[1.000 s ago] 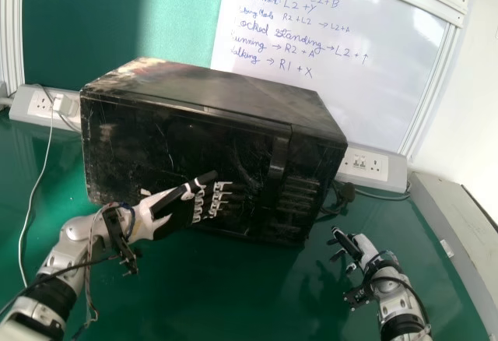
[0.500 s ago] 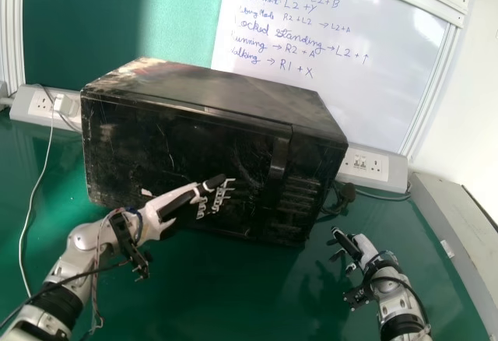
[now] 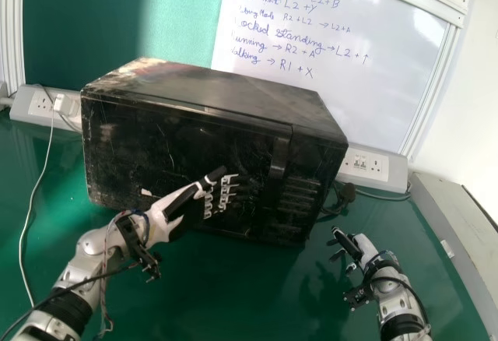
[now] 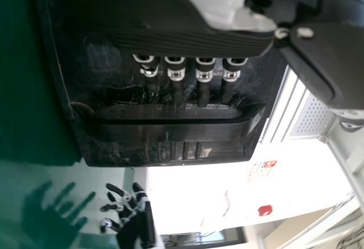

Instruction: Open the door of oven

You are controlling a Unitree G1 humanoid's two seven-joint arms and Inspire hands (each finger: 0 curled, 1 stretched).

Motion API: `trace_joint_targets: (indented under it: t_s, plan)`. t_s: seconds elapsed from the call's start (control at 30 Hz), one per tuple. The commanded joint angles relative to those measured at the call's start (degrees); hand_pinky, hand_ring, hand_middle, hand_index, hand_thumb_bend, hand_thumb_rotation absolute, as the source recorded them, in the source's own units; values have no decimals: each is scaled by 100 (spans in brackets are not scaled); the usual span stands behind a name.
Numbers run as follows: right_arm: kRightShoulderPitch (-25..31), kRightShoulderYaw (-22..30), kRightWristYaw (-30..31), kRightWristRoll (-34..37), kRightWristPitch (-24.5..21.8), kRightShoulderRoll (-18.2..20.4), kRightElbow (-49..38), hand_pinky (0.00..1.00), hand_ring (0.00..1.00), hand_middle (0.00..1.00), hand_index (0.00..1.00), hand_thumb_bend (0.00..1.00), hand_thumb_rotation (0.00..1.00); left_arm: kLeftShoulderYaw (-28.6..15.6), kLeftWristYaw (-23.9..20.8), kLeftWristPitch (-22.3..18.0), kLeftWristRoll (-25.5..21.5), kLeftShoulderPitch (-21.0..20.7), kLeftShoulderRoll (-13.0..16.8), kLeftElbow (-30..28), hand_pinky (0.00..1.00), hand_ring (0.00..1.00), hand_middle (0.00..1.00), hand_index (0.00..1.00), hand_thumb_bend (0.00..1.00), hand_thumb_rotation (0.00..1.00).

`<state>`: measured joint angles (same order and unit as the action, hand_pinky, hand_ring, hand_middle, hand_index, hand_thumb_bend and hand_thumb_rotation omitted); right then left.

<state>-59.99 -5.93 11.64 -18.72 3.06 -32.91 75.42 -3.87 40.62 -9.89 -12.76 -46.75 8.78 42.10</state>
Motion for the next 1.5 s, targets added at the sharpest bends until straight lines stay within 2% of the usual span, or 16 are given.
trace_joint_targets:
  t_s: [0.0,0.33,0.73,0.97,1.1,1.47]
  plan:
    - [-107,-4,-38,-7,33,-8,14,13,19,31,63,63,56,-56,-27,128,-127,-126,-88,-65,85,100,100,100,100,90]
    - [-136,1,-40,11,-17,18,9,13,19,31,64,62,55,-9,-292,-38,-17,-363,-193,213,84,100,100,100,100,91]
    - [-137,6,-115,9,-46,64,16,12,19,32,62,62,53,-27,-393,-507,130,-831,-279,1228,87,100,100,100,100,93]
    - [-148,1,-103,6,-64,78,21,12,18,31,62,61,53,-36,-420,-531,169,-1092,-336,1654,87,100,100,100,100,91]
    - [-152,-28,-106,-24,-52,72,29,12,19,31,64,62,55,14,-517,-752,323,-1201,-365,1881,85,100,100,100,100,92]
    - [-160,20,-81,25,-98,75,31,11,18,30,64,63,53,59,-605,-972,633,-1352,-395,2210,82,99,100,100,100,90]
